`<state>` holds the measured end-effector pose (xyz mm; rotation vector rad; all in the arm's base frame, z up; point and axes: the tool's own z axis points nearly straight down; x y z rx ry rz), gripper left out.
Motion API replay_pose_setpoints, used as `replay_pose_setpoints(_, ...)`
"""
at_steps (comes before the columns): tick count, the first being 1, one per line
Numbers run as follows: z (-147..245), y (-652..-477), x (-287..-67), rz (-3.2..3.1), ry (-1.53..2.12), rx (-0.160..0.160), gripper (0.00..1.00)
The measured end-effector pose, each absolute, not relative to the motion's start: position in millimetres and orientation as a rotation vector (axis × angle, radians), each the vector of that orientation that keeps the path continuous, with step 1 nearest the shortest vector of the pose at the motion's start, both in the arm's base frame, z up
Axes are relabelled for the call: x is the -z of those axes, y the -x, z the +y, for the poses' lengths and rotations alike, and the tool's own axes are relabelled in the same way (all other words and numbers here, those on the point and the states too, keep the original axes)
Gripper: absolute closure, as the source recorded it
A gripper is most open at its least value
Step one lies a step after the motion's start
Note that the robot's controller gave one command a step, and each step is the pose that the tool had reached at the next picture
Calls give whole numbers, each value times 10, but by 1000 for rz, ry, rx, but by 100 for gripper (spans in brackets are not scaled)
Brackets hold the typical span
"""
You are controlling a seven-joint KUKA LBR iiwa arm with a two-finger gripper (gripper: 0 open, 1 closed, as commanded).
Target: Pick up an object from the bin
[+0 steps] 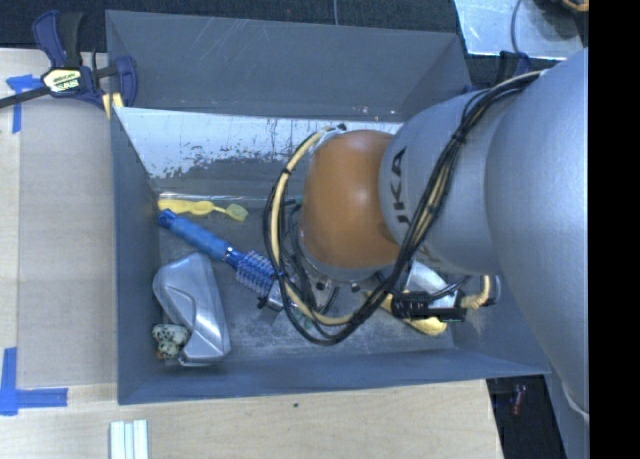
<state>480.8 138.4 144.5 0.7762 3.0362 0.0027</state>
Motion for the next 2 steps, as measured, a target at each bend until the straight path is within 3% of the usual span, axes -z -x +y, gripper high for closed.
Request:
replay_pose_setpoints(1,1386,-4828,-2106,3032,-770,-7,100)
replay_pose_setpoints(2,1371,-4795,-2487,3045,-774,5,100)
